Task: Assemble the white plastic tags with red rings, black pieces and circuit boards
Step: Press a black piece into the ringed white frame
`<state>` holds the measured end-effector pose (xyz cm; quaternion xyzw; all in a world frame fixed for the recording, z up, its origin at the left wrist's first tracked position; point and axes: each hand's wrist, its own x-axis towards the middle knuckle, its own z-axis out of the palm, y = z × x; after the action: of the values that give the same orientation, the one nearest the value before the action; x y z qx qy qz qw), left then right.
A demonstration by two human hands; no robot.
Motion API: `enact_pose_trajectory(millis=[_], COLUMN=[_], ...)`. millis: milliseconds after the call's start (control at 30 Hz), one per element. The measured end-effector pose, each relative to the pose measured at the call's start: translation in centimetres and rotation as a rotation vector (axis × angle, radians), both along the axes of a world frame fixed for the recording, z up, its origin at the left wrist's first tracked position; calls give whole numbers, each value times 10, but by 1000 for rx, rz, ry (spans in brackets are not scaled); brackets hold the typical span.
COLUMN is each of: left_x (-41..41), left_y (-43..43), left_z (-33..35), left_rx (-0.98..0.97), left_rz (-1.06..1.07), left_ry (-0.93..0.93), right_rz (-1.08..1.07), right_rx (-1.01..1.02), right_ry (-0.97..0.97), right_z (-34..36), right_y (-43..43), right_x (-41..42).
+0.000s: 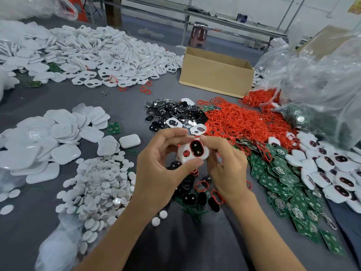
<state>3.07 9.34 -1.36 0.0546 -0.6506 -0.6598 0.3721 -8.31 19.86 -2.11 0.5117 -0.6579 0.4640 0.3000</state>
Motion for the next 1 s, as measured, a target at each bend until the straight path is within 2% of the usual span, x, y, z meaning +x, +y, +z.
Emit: enact_pose_trajectory(millis=[367, 500, 567, 667, 833, 933, 1000], left_x=[4, 1, 0, -1, 0, 3, 2], left_y=[9, 7, 4, 1, -17, -23, -24], left_z=[3, -1, -4, -9, -7, -4, -5], left_rx=[-180, -351, -339, -300, -179, -156, -193], left_rz=[165, 232, 201, 143, -34, -84, -45], left_ry=[18, -20, -67, -165, -290, -331, -358], right_rz=[8, 52, 40, 36, 110, 99, 83], right_rx=[16, 155, 281, 399, 377, 399, 429], right_ry=[38, -6, -75, -292, -551, -512, -453], right_z=[-1, 8, 14, 20, 30, 37, 41], right_y=[0, 5, 7, 6, 3, 0, -1], right_x=[-2, -5, -7, -7, -3, 3, 6])
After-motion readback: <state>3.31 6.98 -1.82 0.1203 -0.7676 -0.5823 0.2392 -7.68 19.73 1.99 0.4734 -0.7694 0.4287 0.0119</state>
